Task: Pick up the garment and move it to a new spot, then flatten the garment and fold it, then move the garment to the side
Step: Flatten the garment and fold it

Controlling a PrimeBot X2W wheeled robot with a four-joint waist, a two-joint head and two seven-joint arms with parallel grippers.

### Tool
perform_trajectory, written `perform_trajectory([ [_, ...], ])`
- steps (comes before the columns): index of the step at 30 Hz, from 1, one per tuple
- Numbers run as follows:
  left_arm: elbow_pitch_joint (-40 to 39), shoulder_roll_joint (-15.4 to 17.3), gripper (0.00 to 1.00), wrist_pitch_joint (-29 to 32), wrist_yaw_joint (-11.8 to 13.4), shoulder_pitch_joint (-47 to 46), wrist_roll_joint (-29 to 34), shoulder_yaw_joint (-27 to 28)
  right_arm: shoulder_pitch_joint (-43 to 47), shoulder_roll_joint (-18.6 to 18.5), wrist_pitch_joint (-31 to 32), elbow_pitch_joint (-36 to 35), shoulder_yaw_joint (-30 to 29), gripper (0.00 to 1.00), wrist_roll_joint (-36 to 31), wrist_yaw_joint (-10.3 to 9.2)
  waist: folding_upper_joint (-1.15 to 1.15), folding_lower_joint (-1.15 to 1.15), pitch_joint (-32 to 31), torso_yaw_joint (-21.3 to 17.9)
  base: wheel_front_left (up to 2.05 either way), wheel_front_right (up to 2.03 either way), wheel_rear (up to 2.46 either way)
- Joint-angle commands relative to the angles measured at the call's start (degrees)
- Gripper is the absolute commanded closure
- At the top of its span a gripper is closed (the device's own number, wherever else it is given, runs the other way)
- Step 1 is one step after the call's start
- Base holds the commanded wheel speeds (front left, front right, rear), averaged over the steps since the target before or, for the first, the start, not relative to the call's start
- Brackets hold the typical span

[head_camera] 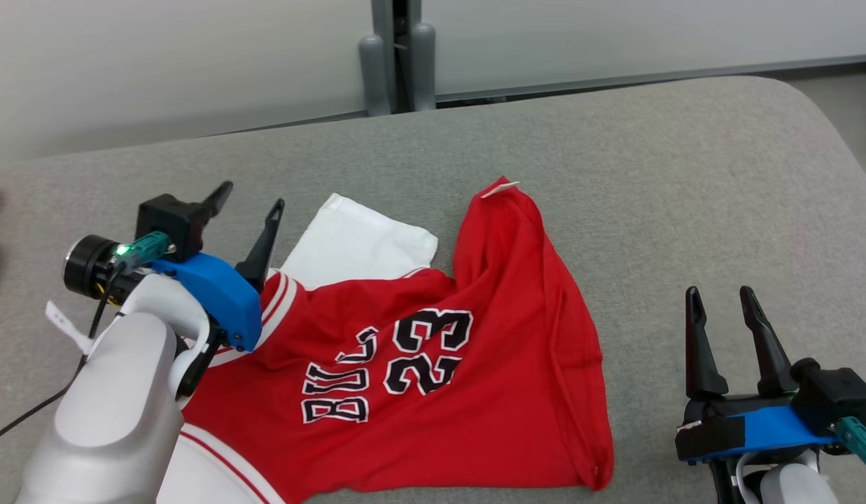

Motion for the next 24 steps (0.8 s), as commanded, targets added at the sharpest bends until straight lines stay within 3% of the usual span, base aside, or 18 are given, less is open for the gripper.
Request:
perform_trajectory([
  [1,2.59,0.65,0.00,1.59,-0.27,-1.62,-0.72,-1.79,-0.84,0.16,-0.03,0.18,0.15,0.00,0.29,-0.02,0.00,0.00,1.08,-1.49,0.00,0.00,0.00],
  [15,13.94,3.94,0.00,16.17,-0.36,-4.18,-15.52,-18.44,-2.00,0.51,-0.03,-0.19,-0.20,0.00,0.41,-0.02,0.00,0.00,2.99,-3.37,0.00,0.00,0.00],
  [21,14.80,4.73,0.00,17.60,-0.37,-4.76,-19.13,-22.94,-2.46,0.62,-0.03,-0.12,-0.24,0.00,0.26,-0.02,0.00,0.00,3.69,-3.02,0.00,0.00,0.00],
  [23,15.03,5.02,0.73,16.32,-0.37,-5.53,-19.82,-23.74,-2.85,0.64,-0.03,-0.13,-0.10,0.00,0.35,-0.02,0.00,0.00,3.99,-2.97,0.00,0.00,0.00],
  [24,15.11,5.16,1.00,15.29,-0.37,-6.11,-19.97,-24.04,-3.02,0.65,-0.04,-0.15,-0.01,0.00,0.40,-0.02,0.00,0.00,4.15,-2.96,0.00,0.00,0.00],
])
